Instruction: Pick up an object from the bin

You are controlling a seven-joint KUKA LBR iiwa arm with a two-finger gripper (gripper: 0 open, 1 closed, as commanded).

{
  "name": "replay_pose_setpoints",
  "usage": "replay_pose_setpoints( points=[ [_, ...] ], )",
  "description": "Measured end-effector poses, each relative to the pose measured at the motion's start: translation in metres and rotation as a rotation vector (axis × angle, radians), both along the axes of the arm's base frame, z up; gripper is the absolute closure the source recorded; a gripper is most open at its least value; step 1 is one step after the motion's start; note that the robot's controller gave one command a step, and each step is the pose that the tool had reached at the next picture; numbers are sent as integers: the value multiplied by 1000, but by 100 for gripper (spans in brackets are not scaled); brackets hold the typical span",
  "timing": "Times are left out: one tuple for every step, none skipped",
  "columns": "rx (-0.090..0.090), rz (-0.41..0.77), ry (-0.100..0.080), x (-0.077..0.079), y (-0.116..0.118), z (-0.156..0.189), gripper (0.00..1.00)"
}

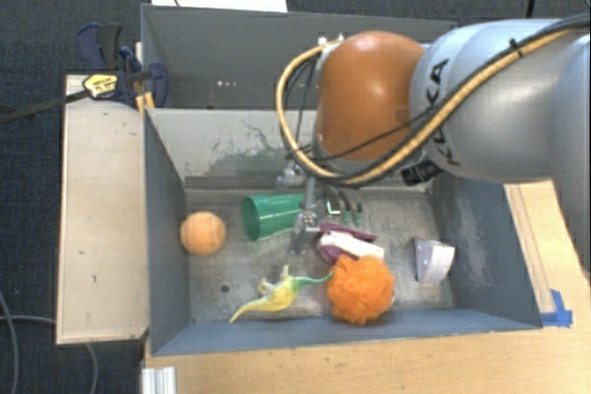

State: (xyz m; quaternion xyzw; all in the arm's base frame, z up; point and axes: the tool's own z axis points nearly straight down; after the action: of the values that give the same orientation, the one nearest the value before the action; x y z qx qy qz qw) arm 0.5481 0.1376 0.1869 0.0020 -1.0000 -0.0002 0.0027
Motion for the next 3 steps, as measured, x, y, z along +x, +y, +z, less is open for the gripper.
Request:
replay_pose_setpoints(
  points=[
    [1, -3, -8, 2, -1, 5, 0],
    [4, -13, -17, 9, -13, -34, 0],
    [2, -125, -14, 21, -40, -86, 0]
  ],
)
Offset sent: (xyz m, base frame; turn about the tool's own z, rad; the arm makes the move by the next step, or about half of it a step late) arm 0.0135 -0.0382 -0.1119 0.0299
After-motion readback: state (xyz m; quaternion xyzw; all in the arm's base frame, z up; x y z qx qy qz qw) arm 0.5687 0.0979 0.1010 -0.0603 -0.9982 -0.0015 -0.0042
